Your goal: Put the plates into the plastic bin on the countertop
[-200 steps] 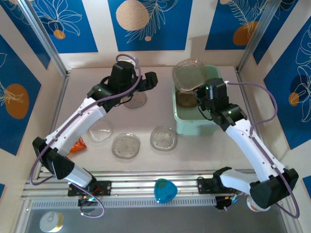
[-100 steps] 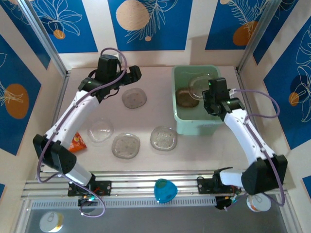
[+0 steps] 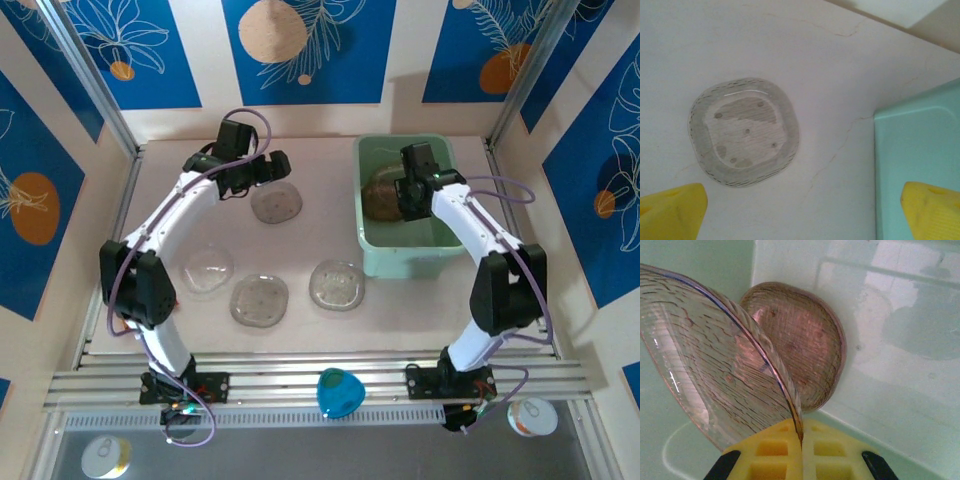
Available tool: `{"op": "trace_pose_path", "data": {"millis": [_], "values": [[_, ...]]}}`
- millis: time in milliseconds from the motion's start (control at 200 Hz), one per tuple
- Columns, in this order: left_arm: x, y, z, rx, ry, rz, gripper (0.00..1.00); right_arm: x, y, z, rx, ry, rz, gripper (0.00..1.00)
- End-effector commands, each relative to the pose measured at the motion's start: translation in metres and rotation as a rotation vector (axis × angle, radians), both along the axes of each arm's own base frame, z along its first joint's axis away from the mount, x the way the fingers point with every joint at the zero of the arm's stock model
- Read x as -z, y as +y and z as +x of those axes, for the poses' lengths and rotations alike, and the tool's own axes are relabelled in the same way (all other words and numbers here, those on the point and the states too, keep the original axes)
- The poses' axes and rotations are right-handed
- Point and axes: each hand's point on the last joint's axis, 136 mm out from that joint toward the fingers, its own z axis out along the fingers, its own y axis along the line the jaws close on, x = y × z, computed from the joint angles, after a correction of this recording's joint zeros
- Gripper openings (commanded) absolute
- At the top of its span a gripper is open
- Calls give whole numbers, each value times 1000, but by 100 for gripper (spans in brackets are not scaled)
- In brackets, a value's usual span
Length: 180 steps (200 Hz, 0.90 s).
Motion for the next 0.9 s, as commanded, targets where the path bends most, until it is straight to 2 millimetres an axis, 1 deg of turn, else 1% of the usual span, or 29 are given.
{"op": "trace_pose_path", "data": {"millis": [0, 155, 285, 410, 520, 630, 690, 725, 780, 835, 895], "values": [[-5, 8, 6, -4, 2, -3, 99, 11, 8, 3, 33, 53, 18, 0], [9, 14, 10, -14, 39, 1, 99, 32, 13, 14, 57, 97, 22, 0], [13, 23, 15, -25, 52, 14, 99, 48, 16, 20, 64, 136, 8, 0], [20, 29, 18, -31, 71, 24, 99, 64, 16, 22, 86, 179, 10, 0], [28, 29, 19, -30, 93, 26, 99, 74, 15, 25, 96, 196, 8, 0], [33, 29, 18, -29, 111, 27, 99, 78, 16, 28, 94, 198, 8, 0], [36, 29, 17, -27, 120, 30, 99, 79, 15, 27, 93, 200, 3, 6], [37, 29, 16, -28, 124, 32, 99, 80, 14, 26, 97, 205, -1, 12], [39, 30, 15, -28, 130, 35, 99, 80, 12, 24, 102, 205, -5, 16], [40, 30, 13, -28, 139, 35, 100, 79, 10, 23, 105, 198, -9, 25], [41, 29, 11, -23, 150, 30, 100, 75, 10, 25, 99, 184, -10, 37]]}}
